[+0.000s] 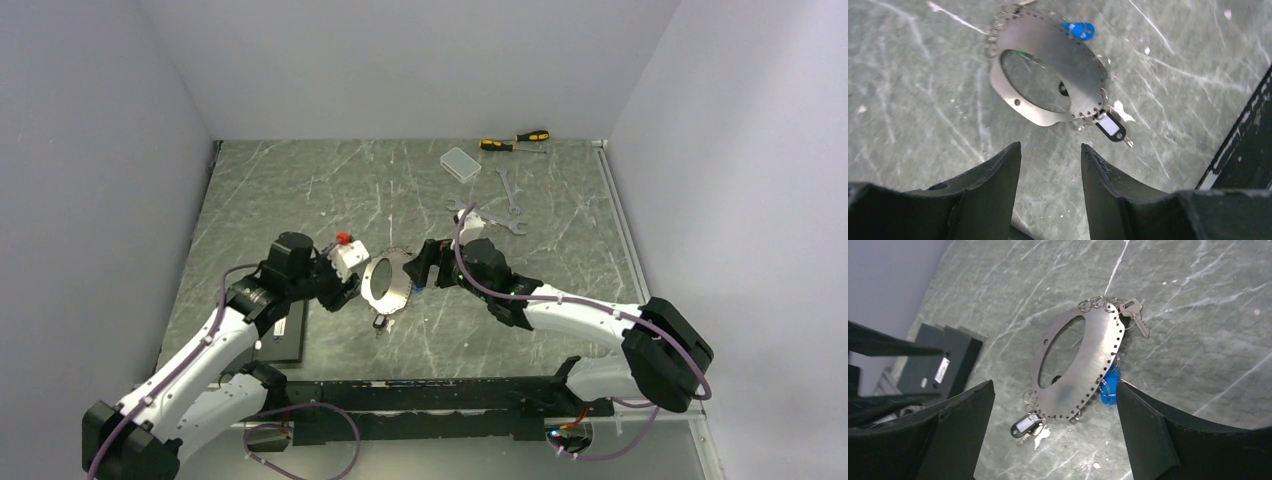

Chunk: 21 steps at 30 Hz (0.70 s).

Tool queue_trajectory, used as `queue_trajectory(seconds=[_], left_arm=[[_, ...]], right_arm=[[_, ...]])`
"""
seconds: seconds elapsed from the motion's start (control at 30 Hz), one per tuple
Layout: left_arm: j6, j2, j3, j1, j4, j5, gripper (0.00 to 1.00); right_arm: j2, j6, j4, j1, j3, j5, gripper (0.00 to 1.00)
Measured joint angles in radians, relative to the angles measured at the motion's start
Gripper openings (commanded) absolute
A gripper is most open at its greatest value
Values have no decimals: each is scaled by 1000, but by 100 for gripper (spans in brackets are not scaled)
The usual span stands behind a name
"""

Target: Put the keys on the keyring

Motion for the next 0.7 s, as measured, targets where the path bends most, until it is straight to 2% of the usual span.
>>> queue_trajectory(seconds=[0.2, 0.43, 0.7], left_arm=[[125, 106, -39, -45, -9, 53, 52], [240, 207, -51, -72, -10, 91, 51], [408, 353, -53, -84, 74, 127, 47]], right_arm=[[-2, 121, -3, -30, -15, -66, 94], [-69, 157, 5, -61, -129, -147, 95], [-148, 159, 25, -72, -190, -218, 95]])
